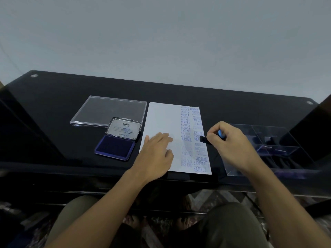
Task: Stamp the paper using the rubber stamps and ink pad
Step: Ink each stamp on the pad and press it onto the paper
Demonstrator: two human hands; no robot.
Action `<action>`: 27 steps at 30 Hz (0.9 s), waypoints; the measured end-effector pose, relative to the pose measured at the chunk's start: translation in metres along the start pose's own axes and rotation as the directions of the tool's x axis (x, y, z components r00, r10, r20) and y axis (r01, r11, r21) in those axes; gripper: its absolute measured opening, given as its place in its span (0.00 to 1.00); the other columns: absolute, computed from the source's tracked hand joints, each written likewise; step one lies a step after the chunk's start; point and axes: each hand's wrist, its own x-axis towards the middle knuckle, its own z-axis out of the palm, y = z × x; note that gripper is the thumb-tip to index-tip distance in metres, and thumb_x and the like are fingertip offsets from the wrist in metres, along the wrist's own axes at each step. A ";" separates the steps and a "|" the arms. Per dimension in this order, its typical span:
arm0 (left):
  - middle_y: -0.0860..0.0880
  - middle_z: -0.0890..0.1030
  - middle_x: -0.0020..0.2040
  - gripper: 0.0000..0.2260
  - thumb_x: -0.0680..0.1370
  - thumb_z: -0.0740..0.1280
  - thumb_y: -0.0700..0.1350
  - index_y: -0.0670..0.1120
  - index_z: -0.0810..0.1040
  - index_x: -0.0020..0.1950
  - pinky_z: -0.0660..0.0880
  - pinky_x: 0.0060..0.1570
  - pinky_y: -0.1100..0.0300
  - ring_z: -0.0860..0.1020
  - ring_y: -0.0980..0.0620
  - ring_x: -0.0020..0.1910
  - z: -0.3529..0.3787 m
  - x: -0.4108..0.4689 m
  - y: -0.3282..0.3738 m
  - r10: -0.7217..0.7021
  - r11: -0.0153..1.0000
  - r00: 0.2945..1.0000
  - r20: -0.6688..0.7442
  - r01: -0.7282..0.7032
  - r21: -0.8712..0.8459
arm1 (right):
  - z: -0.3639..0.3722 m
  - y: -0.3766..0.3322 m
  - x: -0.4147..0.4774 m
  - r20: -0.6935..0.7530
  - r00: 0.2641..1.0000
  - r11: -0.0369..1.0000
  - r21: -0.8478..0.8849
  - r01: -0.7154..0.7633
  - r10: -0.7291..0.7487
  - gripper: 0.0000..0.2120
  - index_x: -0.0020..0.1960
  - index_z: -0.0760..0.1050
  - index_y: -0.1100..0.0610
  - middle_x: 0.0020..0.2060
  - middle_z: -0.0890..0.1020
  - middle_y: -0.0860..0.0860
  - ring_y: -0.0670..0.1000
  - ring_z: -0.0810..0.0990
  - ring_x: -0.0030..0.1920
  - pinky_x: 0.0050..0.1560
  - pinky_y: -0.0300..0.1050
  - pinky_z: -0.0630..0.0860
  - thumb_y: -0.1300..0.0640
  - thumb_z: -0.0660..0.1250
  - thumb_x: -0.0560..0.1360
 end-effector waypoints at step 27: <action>0.55 0.70 0.71 0.16 0.82 0.60 0.46 0.49 0.72 0.69 0.49 0.73 0.59 0.64 0.58 0.70 0.020 0.016 0.063 0.100 0.995 0.993 -0.058 -0.101 -0.007 | -0.054 0.067 -0.019 0.097 0.991 0.961 -0.268 -0.065 0.094 0.09 0.56 0.80 0.49 0.44 0.82 0.44 0.44 0.79 0.47 0.43 0.40 0.72 0.50 0.72 0.77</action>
